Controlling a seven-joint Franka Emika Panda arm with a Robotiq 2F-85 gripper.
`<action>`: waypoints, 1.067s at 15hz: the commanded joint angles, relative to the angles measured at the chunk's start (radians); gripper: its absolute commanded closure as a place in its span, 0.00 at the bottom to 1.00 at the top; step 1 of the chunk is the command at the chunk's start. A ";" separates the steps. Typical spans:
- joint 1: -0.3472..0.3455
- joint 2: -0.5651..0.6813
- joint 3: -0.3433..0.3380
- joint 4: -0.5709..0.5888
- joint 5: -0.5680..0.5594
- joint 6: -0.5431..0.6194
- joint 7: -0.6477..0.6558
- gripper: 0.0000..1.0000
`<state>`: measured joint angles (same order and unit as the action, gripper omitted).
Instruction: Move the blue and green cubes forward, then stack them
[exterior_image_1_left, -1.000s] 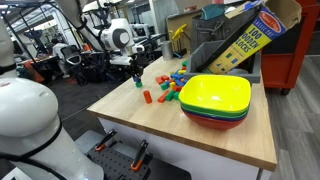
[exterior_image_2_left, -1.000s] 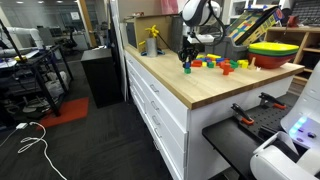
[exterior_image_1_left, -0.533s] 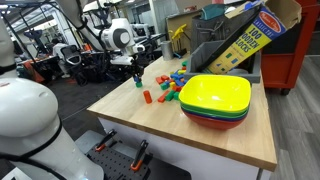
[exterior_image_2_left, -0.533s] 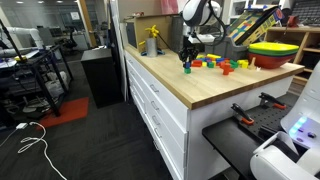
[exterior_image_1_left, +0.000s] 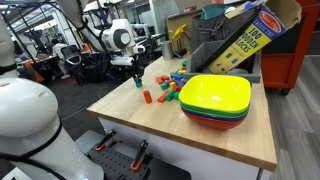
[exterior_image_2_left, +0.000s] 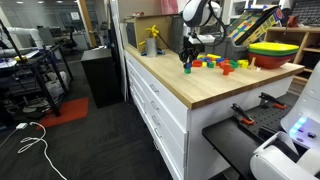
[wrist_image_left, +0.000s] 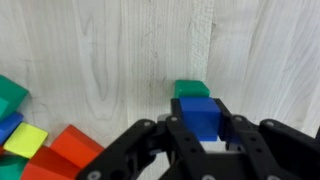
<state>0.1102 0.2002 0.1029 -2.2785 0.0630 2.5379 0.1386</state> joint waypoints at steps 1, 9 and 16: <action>-0.003 -0.004 -0.006 0.005 -0.009 -0.027 -0.021 0.91; 0.000 -0.006 -0.010 0.004 -0.020 -0.029 -0.006 0.11; 0.007 -0.007 -0.011 0.015 -0.022 -0.021 0.021 0.00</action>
<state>0.1106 0.2021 0.1018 -2.2775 0.0560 2.5336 0.1399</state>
